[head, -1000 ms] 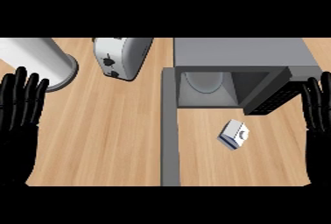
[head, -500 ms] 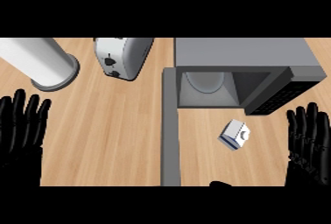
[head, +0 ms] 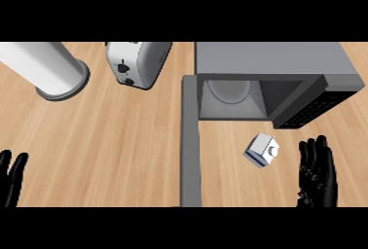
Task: Pick up the milk, place it into the microwave and close the microwave
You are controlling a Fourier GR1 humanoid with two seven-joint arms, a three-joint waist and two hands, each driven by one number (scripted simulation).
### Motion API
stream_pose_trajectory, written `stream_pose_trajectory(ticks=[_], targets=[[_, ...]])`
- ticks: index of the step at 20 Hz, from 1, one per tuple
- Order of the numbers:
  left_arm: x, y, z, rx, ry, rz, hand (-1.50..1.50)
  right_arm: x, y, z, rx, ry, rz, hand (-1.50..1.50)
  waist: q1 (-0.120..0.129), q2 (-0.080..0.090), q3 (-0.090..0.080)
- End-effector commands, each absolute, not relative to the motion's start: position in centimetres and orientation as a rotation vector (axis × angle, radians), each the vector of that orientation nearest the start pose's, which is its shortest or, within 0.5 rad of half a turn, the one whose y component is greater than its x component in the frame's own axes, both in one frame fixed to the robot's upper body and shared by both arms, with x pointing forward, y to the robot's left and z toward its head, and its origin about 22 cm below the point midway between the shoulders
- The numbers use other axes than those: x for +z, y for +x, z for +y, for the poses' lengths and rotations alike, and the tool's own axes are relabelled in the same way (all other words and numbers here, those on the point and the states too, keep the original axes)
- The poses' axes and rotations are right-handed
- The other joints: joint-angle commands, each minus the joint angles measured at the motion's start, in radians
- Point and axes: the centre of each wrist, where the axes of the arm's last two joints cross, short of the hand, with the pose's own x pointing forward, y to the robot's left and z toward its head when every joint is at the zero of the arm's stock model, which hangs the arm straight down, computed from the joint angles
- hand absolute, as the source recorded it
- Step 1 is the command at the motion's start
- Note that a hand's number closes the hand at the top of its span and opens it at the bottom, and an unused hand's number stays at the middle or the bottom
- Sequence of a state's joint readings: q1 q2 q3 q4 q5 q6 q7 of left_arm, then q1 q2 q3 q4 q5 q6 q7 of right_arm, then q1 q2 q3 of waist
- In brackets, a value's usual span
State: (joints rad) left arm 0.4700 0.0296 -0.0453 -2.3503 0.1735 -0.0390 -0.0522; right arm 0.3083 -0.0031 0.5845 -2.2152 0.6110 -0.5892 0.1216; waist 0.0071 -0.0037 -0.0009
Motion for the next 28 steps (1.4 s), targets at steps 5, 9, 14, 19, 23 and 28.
stream_pose_trajectory(ticks=[5,9,14,19,23,28], targets=[[10.3,7.0,28.0,0.12,-0.009,-1.987,-1.5,8.2,13.4,-12.1,-0.055,-0.494,-1.962,-1.5,0.006,-0.001,0.0],[9.3,6.9,28.5,0.127,-0.01,-1.978,-1.5,7.6,14.0,-13.0,-0.081,-0.511,-1.945,-1.5,-0.001,0.001,0.001],[8.6,5.5,28.2,0.124,0.003,-1.996,-1.5,5.0,16.9,-13.9,-0.077,-0.541,-1.889,-1.5,0.004,0.002,0.001],[9.0,3.9,29.7,0.123,0.001,-1.983,-1.5,2.2,19.5,-14.7,-0.037,-0.567,-1.87,-1.5,0.01,0.002,0.002],[8.4,3.7,29.7,0.126,0.022,-1.985,-1.5,2.0,20.4,-16.4,-0.001,-0.588,-1.822,-1.5,0.005,0.002,0.001],[7.1,4.0,30.9,0.139,-0.006,-1.974,-1.5,-0.2,23.7,-18.3,-0.035,-0.641,-1.806,-1.5,0.004,0.004,0.001]])
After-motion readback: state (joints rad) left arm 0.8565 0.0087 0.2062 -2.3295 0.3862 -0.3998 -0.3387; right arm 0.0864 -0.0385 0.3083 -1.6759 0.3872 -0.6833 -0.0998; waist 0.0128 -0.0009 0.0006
